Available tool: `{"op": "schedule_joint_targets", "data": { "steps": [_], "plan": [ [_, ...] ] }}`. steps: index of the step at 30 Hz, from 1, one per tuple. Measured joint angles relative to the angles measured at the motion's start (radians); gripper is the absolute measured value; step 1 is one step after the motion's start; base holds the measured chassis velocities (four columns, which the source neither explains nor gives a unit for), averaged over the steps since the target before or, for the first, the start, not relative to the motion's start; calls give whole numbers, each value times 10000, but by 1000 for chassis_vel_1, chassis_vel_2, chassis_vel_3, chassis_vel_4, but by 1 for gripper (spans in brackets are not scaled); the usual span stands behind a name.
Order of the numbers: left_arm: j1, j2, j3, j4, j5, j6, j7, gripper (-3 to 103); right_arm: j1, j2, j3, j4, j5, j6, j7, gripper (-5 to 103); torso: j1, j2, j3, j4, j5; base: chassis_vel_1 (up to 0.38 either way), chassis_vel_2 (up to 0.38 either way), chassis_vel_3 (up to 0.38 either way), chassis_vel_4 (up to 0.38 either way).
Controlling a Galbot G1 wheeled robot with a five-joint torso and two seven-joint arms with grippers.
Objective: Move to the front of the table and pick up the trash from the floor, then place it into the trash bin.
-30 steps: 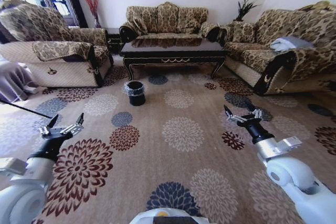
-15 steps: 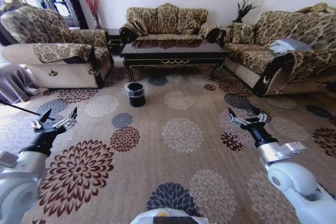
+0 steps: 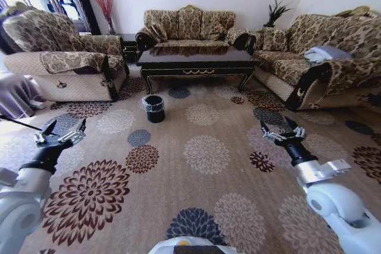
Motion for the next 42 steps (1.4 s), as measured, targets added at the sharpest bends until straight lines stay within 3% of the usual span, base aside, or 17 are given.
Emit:
{"op": "schedule_joint_targets", "data": {
  "steps": [42],
  "plan": [
    [529, -485, 260, -340, 411, -28, -20, 100, 62, 145, 132, -30, 232, 84, -12, 100, 624, 1697, 1074, 0, 0, 0, 0, 0, 0]
  ]
}}
